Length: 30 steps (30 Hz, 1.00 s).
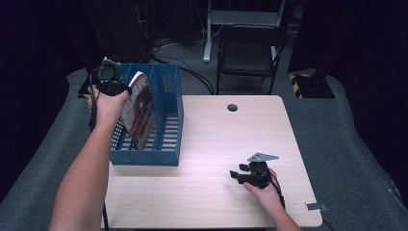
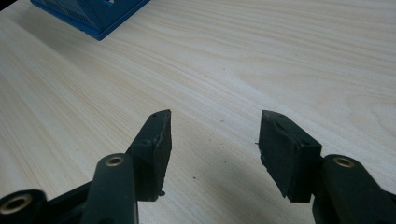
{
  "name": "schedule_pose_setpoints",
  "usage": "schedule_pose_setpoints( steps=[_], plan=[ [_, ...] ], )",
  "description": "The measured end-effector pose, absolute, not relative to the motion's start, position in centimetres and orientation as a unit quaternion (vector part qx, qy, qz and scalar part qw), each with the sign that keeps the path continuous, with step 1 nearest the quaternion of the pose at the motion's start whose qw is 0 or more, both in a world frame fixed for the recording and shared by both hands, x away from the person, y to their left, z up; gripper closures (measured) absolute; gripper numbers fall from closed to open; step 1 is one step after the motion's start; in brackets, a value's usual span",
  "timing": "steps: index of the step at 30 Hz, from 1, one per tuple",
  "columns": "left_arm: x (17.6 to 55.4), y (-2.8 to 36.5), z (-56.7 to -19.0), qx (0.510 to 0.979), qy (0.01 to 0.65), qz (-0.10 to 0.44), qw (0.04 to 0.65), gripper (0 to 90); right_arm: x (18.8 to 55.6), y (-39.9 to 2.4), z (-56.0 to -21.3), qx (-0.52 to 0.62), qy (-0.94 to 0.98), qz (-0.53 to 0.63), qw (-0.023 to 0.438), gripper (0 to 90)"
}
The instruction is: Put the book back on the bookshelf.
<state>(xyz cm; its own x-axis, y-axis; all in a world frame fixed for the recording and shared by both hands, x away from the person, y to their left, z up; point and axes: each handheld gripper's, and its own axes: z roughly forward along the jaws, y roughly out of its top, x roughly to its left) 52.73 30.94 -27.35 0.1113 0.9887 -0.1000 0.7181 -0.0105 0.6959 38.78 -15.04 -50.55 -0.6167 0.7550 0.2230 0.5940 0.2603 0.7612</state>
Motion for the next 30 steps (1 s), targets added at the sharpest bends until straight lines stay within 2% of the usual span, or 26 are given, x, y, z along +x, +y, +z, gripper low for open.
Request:
schedule_pose_setpoints(
  steps=[20, 30],
  plan=[
    [54.3, 31.5, -27.3, 0.654, 0.644, 0.245, 0.311, 84.4, 38.7, -15.2, -50.4, 0.429, 0.786, 0.435, 0.093, 44.1],
    [54.8, 30.6, -27.6, 0.651, 0.641, 0.262, 0.311, 84.4, 38.7, -15.3, -50.4, 0.429, 0.786, 0.436, 0.093, 44.1]
  ],
)
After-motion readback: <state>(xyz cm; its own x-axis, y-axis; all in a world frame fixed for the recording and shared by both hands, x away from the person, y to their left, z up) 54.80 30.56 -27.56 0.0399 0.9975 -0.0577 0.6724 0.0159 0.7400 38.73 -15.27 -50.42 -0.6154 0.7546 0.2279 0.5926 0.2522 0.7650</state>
